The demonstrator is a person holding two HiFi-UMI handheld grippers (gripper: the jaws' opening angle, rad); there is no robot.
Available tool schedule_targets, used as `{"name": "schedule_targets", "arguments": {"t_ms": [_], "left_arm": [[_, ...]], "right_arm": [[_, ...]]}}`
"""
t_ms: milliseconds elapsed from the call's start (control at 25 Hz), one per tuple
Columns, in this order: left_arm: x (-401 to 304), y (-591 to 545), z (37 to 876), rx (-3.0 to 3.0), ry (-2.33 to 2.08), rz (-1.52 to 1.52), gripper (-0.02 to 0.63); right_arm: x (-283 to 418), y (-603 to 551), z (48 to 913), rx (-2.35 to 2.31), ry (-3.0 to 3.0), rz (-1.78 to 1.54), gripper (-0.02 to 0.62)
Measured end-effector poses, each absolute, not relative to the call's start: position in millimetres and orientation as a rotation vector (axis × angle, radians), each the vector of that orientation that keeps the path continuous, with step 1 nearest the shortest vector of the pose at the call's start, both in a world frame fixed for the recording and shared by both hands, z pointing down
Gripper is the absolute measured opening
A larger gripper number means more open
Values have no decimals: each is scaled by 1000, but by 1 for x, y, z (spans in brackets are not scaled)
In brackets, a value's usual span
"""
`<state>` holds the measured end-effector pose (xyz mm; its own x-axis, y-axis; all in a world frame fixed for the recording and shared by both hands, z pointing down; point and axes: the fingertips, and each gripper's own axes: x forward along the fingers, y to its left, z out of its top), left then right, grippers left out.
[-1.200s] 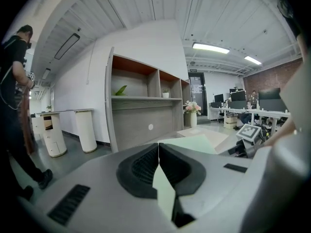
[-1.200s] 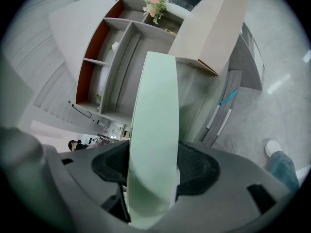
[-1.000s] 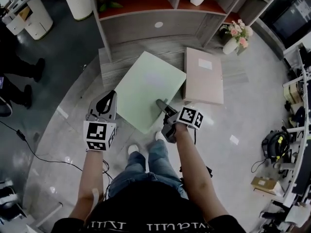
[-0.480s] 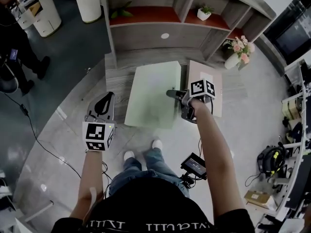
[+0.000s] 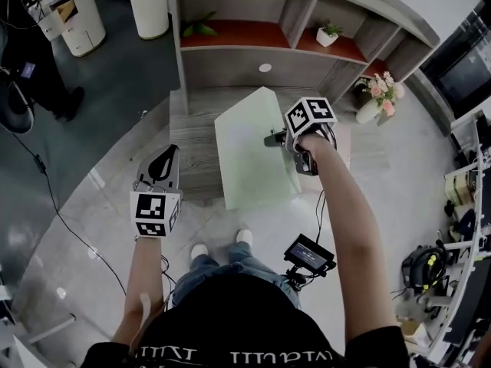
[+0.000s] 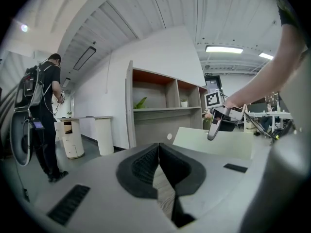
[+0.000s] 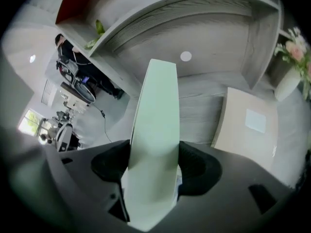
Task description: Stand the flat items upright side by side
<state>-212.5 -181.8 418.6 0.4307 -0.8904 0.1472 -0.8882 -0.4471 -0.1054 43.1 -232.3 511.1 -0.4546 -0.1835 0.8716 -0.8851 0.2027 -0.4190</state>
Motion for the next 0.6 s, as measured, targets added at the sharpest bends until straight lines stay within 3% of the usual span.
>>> {"name": "schedule_targets", "arguments": {"t_ms": [360, 600], "left_arm": [[-215, -183, 409, -2611, 1646, -279, 12], [-215, -184, 411, -2619, 1636, -279, 12]], "right_arm": [[41, -243, 481, 890, -1585, 609, 311], [30, -241, 482, 890, -1591, 521, 329]]}}
